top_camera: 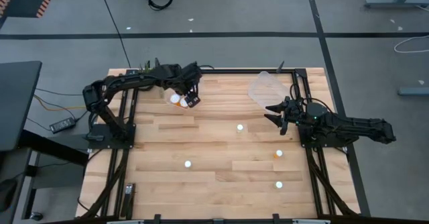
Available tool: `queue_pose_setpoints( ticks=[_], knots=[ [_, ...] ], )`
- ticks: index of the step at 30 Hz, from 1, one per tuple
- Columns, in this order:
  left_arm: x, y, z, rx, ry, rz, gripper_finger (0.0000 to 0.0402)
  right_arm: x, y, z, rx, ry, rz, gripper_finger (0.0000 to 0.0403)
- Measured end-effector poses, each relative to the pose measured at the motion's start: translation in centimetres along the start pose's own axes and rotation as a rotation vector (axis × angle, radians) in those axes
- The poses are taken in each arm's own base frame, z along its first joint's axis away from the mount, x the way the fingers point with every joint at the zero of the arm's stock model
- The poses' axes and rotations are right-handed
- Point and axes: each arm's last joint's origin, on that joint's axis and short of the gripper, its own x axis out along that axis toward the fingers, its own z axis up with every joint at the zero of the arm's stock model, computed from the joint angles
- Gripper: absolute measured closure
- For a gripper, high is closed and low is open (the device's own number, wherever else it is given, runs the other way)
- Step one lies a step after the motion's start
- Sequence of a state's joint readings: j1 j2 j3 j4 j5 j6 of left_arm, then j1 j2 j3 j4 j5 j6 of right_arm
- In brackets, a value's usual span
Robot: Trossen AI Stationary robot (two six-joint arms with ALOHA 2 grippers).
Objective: Pick and place medicine bottles into bin by pill shape (circle, oval)
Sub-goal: Move the small yellow pill bottle to the top middle of the table
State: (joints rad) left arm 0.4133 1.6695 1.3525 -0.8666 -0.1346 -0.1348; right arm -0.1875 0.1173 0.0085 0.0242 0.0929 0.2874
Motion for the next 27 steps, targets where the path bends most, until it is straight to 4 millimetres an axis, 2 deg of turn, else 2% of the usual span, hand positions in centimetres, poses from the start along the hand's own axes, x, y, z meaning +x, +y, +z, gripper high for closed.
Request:
queue_pose_setpoints(
  ticks=[4, 10, 17, 22, 27],
  knots=[
    [-1.2, -2.7, 0.1, 0.109, -0.025, -0.129, 0.0170, 0.0, 0.0, 0.0, 0.000, 0.000, 0.000, 0.0189],
    [-1.7, -6.6, -1.1, 0.195, -0.013, -0.204, 0.0193, 0.0, 0.0, 0.0, 0.000, 0.000, 0.000, 0.0189],
    [-2.6, -10.2, -2.7, 0.289, -0.002, -0.262, 0.0220, 0.0, 0.0, 0.0, 0.000, 0.000, 0.000, 0.0189],
    [-3.4, -12.8, -4.9, 0.320, 0.081, -0.269, 0.0239, 0.0, 0.0, 0.0, 0.000, 0.000, 0.000, 0.0189],
    [-4.5, -15.0, -7.8, 0.275, 0.201, -0.219, 0.0257, 0.0, 0.0, 0.0, 0.000, 0.000, 0.000, 0.0189]
  ],
)
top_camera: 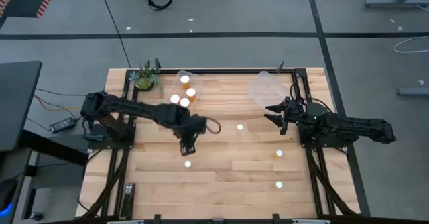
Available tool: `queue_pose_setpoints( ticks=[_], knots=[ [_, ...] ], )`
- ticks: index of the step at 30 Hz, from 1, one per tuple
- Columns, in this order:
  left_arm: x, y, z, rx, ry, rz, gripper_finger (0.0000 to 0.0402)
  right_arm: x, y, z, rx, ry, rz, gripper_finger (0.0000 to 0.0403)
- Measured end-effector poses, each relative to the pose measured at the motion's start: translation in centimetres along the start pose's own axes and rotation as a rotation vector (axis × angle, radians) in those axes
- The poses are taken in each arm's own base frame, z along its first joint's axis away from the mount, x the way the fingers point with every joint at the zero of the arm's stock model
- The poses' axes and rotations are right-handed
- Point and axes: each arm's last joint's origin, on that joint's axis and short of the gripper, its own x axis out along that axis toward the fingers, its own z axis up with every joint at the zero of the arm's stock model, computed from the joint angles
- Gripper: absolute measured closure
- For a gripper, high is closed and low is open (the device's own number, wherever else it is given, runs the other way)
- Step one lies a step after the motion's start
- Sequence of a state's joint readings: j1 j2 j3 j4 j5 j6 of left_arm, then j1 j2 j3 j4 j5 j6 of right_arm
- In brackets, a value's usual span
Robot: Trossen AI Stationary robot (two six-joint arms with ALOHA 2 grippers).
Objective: Pick and place medicine bottles into bin by pill shape (circle, oval)
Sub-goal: Move the small yellow pill bottle to the top middle of the table
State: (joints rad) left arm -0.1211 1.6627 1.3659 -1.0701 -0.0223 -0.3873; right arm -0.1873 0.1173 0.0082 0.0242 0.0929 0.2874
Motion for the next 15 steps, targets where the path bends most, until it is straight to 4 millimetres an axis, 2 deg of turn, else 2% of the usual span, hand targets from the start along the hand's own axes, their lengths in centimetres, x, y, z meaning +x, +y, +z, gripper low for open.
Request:
queue_pose_setpoints(
  ticks=[6, 11, 15],
  knots=[
    [0.5, -4.0, -2.2, -0.069, 0.042, 0.034, 0.0256, 0.0, 0.0, 0.0, 0.000, 0.000, 0.000, 0.0189],
    [2.3, -7.1, -3.9, -0.055, 0.108, 0.081, 0.0221, 0.0, 0.0, 0.0, 0.000, 0.002, 0.000, 0.0189],
    [3.9, -8.8, -4.7, -0.051, 0.147, 0.103, 0.0188, 0.0, 0.0, 0.0, 0.000, 0.004, -0.001, 0.0189]
  ],
)
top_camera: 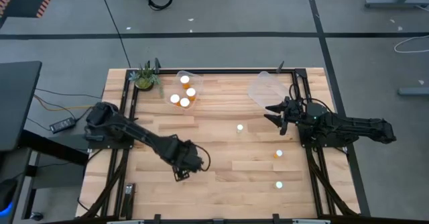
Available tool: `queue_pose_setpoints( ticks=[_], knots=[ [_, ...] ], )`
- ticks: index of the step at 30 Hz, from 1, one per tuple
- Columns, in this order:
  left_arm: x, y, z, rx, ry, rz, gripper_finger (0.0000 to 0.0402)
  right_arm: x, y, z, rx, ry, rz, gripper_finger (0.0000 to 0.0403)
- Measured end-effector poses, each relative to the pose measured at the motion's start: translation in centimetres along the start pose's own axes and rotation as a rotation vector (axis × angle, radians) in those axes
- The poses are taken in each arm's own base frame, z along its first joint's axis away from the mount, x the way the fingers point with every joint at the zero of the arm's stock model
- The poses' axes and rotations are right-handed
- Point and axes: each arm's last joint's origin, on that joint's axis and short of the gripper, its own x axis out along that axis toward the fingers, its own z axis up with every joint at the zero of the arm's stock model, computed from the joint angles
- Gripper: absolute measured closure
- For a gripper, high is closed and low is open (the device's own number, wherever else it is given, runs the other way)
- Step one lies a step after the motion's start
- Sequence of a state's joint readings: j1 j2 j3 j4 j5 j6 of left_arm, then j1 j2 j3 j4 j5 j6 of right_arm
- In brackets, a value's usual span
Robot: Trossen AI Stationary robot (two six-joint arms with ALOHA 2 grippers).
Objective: Pick and place medicine bottles into bin by pill shape (circle, oval)
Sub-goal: Move the small yellow pill bottle to the top middle of the table
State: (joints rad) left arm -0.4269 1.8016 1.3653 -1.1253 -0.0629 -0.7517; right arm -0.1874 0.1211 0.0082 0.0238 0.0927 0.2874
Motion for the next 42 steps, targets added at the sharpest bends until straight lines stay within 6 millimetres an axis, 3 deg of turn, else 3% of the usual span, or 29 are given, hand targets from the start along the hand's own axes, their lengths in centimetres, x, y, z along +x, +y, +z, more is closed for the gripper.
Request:
queue_pose_setpoints(
  ticks=[9, 15, 22, 37, 42],
  knots=[
    [4.1, -2.1, 1.0, 0.010, 0.064, -0.038, 0.0141, 0.0, 0.0, 0.0, 0.000, 0.003, -0.001, 0.0189],
    [4.8, -2.2, 2.0, 0.001, 0.052, -0.091, 0.0143, 0.0, 0.0, 0.0, 0.000, 0.003, -0.001, 0.0189],
    [4.9, -1.5, 2.6, -0.034, 0.027, -0.061, 0.0173, 0.0, 0.0, 0.0, 0.000, 0.003, -0.001, 0.0189],
    [5.1, -1.5, 2.9, -0.036, 0.017, -0.070, 0.0285, 0.0, 0.0, 0.0, 0.000, 0.003, -0.001, 0.0189],
    [5.1, -1.3, 3.0, -0.040, 0.018, -0.070, 0.0295, 0.0, 0.0, 0.0, 0.000, 0.003, -0.001, 0.0189]
  ],
)
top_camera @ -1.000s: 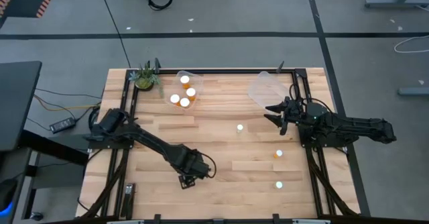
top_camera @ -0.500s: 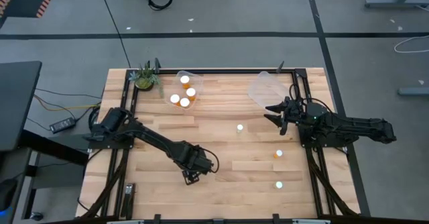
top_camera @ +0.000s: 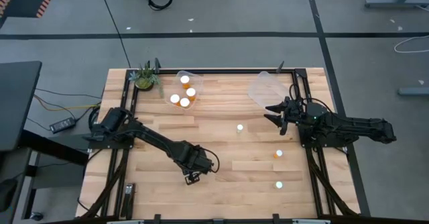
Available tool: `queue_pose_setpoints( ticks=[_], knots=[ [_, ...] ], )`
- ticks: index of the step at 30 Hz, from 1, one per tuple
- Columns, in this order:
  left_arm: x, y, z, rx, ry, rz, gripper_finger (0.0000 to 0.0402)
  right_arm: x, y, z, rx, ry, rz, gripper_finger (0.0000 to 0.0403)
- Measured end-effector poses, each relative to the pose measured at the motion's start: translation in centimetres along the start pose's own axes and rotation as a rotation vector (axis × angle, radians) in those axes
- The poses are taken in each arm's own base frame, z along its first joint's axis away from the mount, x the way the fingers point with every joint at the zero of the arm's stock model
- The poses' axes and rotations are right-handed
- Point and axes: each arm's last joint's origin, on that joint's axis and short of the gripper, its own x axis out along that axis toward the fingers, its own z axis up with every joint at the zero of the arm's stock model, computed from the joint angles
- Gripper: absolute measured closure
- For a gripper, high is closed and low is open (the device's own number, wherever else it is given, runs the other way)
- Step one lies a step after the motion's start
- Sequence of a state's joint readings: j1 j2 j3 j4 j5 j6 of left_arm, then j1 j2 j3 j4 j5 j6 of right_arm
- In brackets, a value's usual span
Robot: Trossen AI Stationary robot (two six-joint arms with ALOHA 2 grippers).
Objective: Pick and place medicine bottles into bin by pill shape (circle, oval)
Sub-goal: Move the small yellow pill bottle to the top middle of the table
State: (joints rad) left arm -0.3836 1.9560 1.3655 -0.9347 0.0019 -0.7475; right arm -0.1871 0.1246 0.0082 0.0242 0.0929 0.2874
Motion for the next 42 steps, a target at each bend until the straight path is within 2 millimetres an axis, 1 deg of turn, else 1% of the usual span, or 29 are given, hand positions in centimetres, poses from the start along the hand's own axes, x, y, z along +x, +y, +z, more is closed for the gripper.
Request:
queue_pose_setpoints(
  ticks=[6, 10, 14, 18, 20, 24, 30, 42],
  knots=[
    [0.0, 0.5, 0.6, 0.001, -0.008, -0.005, 0.0277, 0.0, 0.0, 0.0, 0.000, 0.000, 0.000, 0.0189],
    [-0.1, 1.1, 1.2, 0.004, -0.012, -0.006, 0.0284, 0.0, 0.0, 0.0, 0.000, 0.000, 0.000, 0.0189],
    [-0.8, 1.3, 2.1, 0.029, -0.036, -0.024, 0.0291, 0.0, 0.0, 0.0, 0.000, 0.000, 0.000, 0.0189],
    [-1.5, 1.7, 3.1, 0.045, -0.065, -0.036, 0.0286, 0.0, 0.0, 0.0, 0.000, 0.000, 0.000, 0.0189],
    [-1.6, 2.2, 3.5, 0.054, -0.075, -0.027, 0.0283, 0.0, 0.0, 0.0, 0.000, 0.000, 0.000, 0.0189],
    [-1.6, 3.5, 4.5, 0.065, -0.089, -0.014, 0.0285, 0.0, 0.0, 0.0, 0.000, 0.000, 0.000, 0.0189],
    [-1.7, 6.0, 6.6, 0.089, -0.136, -0.022, 0.0286, 0.0, 0.0, 0.0, 0.000, 0.000, 0.000, 0.0189],
    [-2.1, 12.6, 10.8, 0.077, -0.273, -0.024, 0.0281, 0.0, 0.0, 0.0, 0.000, 0.000, 0.000, 0.0189]
  ],
)
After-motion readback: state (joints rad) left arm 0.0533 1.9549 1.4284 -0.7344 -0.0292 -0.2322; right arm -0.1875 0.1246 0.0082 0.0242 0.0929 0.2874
